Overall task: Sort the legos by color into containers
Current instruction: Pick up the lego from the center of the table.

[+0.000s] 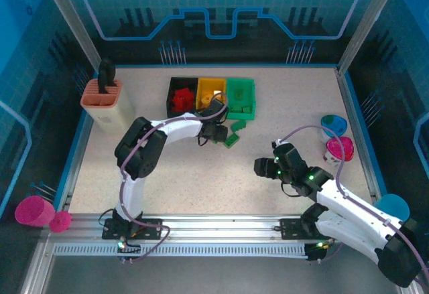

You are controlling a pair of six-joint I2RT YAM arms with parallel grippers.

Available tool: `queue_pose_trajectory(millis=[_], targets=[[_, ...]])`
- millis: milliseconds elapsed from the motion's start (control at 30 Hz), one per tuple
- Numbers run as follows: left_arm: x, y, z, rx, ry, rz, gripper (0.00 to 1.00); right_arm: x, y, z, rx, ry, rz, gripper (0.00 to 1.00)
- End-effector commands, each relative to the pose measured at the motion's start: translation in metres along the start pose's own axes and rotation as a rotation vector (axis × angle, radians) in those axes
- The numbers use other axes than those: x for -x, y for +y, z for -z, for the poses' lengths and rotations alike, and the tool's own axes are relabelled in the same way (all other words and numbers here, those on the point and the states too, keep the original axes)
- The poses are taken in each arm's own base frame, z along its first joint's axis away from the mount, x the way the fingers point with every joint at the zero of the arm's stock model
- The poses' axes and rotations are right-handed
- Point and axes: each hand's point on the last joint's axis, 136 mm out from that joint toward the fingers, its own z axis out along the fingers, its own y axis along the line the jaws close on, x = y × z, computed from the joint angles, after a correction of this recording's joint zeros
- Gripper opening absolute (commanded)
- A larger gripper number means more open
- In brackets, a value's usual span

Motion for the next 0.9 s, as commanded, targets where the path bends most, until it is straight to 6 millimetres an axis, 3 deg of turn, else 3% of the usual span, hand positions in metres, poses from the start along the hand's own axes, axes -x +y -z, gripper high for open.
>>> queue_pose_trajectory(millis=[0,233,400,700,867], targets=[[-0.003,0.000,0.001,0.016,0.016,-0.023,0.51,-0.001,-0.001,0.000,-0.010,-0.007,-0.001,0.70],[-0.003,-0.003,0.003,-0.003,0.019,-0.016,0.35,0.000,-0.001,-0.001,-0.014,-0.007,-0.003,0.70],[0.008,-0.012,0.022,-0.051,-0.027,-0.010,0.24,-0.001,0.000,-0.001,-0.012,-0.004,-0.005,0.70],[0.070,-0.045,0.083,-0.240,-0.280,0.013,0.23,-0.009,-0.004,-0.007,-0.013,0.012,-0.019,0.70],[0.106,-0.056,0.087,-0.275,-0.357,0.014,0.23,-0.014,-0.005,-0.007,-0.003,0.018,-0.034,0.70]])
